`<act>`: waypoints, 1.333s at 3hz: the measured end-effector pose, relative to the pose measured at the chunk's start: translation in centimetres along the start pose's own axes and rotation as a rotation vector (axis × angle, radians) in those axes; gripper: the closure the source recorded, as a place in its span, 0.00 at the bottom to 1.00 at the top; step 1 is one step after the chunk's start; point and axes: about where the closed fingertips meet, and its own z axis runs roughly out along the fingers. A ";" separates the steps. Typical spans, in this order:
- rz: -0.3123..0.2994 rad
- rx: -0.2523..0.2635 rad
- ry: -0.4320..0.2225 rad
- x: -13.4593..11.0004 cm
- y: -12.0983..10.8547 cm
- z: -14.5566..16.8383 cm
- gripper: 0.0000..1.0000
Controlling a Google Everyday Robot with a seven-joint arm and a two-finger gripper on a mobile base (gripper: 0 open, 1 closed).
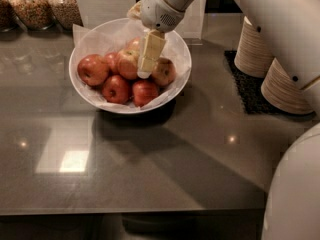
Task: Pick apple from white bowl
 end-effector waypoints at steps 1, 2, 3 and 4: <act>-0.020 -0.056 -0.056 -1.7 0.4 3.5 0.00; -0.008 -0.074 -0.049 -1.3 1.4 4.4 0.00; -0.008 -0.075 -0.049 -1.3 1.4 4.5 0.00; -0.008 -0.075 -0.049 -1.3 1.4 4.5 0.19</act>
Offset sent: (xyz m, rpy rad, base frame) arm -0.0030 0.0283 -0.0166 0.0277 0.0350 0.0520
